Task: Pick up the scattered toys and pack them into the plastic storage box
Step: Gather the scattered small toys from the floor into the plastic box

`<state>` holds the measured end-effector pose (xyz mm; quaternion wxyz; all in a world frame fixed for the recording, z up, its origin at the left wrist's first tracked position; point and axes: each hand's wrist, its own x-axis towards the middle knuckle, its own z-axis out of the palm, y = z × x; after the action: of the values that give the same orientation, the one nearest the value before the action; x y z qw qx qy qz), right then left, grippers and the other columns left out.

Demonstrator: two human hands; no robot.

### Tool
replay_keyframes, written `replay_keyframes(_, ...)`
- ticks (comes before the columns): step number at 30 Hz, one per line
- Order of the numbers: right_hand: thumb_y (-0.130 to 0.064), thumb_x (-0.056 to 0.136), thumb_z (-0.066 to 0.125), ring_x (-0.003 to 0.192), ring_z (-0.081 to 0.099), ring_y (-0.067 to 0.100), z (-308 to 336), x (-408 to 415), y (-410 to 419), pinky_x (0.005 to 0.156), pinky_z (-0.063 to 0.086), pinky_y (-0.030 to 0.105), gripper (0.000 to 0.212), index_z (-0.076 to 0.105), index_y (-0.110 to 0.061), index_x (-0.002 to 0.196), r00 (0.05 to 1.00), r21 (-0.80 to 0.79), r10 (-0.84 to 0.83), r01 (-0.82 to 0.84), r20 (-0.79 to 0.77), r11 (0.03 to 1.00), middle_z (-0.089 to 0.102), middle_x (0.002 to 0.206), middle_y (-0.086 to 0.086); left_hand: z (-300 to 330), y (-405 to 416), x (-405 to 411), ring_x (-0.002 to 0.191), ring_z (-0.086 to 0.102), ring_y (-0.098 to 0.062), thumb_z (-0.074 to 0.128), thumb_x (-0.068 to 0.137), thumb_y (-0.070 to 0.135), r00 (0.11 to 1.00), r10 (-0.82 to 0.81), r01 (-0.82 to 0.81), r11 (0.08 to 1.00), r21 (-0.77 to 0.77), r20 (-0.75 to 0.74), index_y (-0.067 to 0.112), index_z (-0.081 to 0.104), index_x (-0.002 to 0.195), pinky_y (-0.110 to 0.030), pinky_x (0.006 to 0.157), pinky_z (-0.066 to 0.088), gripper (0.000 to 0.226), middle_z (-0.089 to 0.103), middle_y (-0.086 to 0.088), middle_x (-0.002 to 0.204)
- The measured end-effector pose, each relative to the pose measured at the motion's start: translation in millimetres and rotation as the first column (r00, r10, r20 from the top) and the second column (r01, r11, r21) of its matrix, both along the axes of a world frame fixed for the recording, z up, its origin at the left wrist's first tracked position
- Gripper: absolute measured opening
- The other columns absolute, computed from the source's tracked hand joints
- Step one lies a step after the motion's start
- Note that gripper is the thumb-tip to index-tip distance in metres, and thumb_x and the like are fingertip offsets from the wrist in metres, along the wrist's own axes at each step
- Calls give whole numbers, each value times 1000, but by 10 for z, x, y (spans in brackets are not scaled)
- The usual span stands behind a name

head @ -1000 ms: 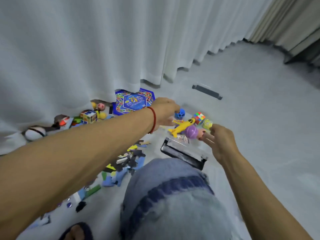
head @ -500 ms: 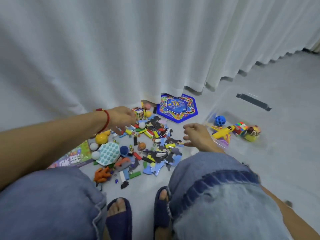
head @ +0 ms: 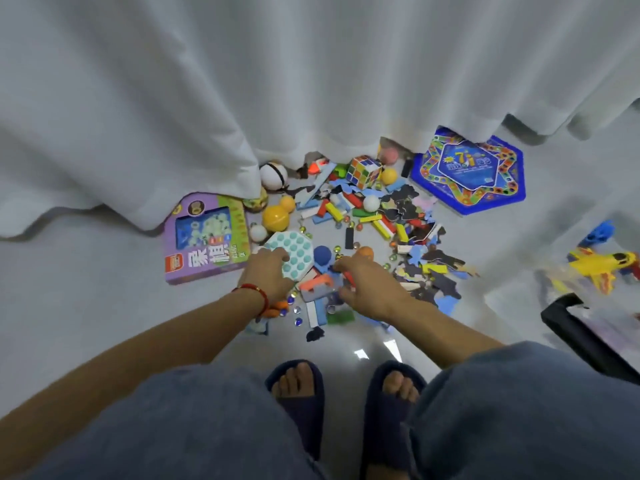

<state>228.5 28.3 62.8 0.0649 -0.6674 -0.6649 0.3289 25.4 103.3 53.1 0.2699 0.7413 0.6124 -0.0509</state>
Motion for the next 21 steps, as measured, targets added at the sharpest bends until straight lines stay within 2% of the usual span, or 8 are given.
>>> replay_keyframes(4,-35,86,62,127,45,31,-356,-292,399,99,43,47,56,49,-15,137,989,100,77,-90,130,991,52,137,9,-355,-27,-97,117,45,-36,69,69,12,992,83,-98,982,163,96,14,58,124,-47,95,45,56,51,-14,131)
replay_keyframes(6,-39,91,58,142,30,30,-494,-394,626,111,31,50,63,39,-16,146,980,115,84,-106,180,988,42,148,7,-497,-53,-127,116,48,-36,74,63,15,982,114,-146,962,229,148,13,60,121,-49,94,45,59,52,-14,130)
replay_keyframes(8,-40,95,55,148,18,32,-583,-479,825,116,16,54,66,30,-16,151,982,67,57,-70,181,995,39,152,10,-635,-78,-154,119,49,-35,79,63,24,974,114,-165,948,271,197,12,59,121,-45,100,42,62,52,-15,132)
replay_keyframes(11,-32,94,57,141,32,34,-688,-554,1031,117,10,54,54,40,-17,143,989,63,-73,65,131,996,55,136,13,-716,-115,-183,129,42,-30,81,67,16,951,170,-243,928,284,258,11,58,125,-36,110,32,63,47,-14,140)
replay_keyframes(13,-29,89,62,125,49,32,-726,-569,1093,115,15,49,47,49,-20,133,983,111,-166,157,84,981,64,120,11,-689,-118,-171,134,36,-27,71,72,6,925,225,-306,918,250,305,12,57,127,-33,113,29,58,44,-11,145)
replay_keyframes(15,-29,87,65,115,57,30,-717,-573,1092,109,29,45,44,54,-20,128,969,111,-246,247,-25,963,67,116,8,-653,-117,-167,137,33,-24,63,74,6,904,262,-341,919,199,338,13,56,129,-28,113,25,56,41,-9,148)
replay_keyframes(18,-25,86,69,101,65,26,-567,-536,1039,89,52,46,42,58,-14,124,868,40,-387,419,-311,907,69,111,9,-605,-113,-178,136,40,-25,59,77,13,870,268,-355,923,148,413,16,53,130,-45,109,41,53,44,-9,146)
replay_keyframes(21,-19,88,69,95,65,21,-352,-411,968,79,57,37,37,61,-10,123,758,-3,-498,548,-422,836,67,108,8,-476,-138,-133,136,41,-27,62,78,1,838,285,-368,925,97,466,10,54,133,-48,106,43,56,46,-12,146)
